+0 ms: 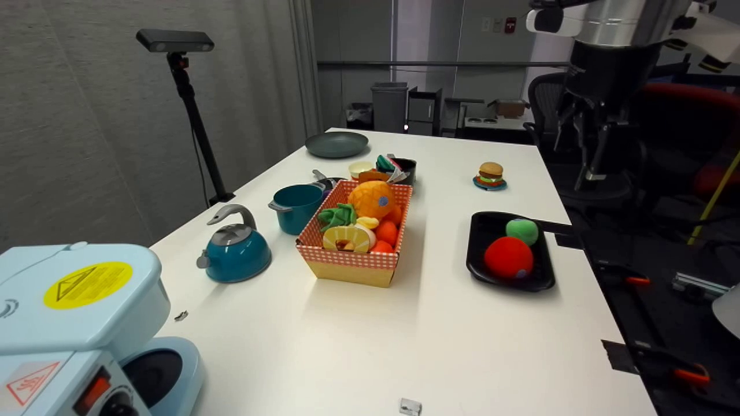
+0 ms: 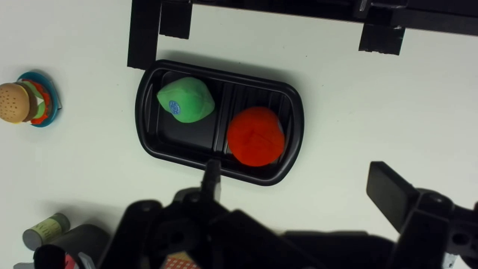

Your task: Put the pineapple plush toy from the box and the watermelon plush toy from the black pot on the table

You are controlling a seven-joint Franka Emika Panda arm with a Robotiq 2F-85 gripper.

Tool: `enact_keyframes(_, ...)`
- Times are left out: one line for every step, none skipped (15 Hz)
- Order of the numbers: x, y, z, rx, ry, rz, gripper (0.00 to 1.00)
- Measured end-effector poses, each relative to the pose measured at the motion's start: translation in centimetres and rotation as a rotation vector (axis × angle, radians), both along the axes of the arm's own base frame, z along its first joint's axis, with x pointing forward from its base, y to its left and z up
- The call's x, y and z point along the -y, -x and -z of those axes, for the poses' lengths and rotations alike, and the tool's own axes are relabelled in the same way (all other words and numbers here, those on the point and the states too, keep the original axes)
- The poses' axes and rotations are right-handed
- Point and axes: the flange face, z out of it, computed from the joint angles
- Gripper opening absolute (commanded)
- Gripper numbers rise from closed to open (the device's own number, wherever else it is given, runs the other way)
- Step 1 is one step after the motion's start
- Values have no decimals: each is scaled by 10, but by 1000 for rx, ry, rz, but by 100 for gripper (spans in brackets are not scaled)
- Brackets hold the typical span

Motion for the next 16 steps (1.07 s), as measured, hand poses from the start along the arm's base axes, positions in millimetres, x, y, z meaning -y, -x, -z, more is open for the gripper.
enact_keyframes(0, -3, 1, -1, -4, 1, 100)
enact_keyframes(1, -6, 3, 0, -9, 3, 100)
enact_keyframes(2, -9, 5, 0, -14, 5, 100)
enact_keyframes(3, -13, 6, 1, -20, 8, 100)
enact_keyframes(5, -18, 9, 0, -26, 12, 100)
enact_keyframes(8, -22, 10, -1, -33, 19, 100)
enact_keyframes(12, -26, 12, -1, -40, 28, 100)
enact_keyframes(17, -31, 14, -3, -46, 39, 100)
enact_keyframes(23, -36, 16, -5, -53, 50, 100)
enact_keyframes(29, -40, 18, -6, -59, 62, 100)
enact_keyframes(35, -45, 20, -8, -65, 75, 100)
enact_keyframes(41, -50, 22, -12, -71, 87, 100)
enact_keyframes(47, -56, 24, -14, -76, 99, 100)
enact_keyframes(53, -62, 26, -16, -81, 110, 100)
enact_keyframes(58, -68, 27, -16, -86, 119, 100)
enact_keyframes(63, -74, 28, -18, -90, 127, 100)
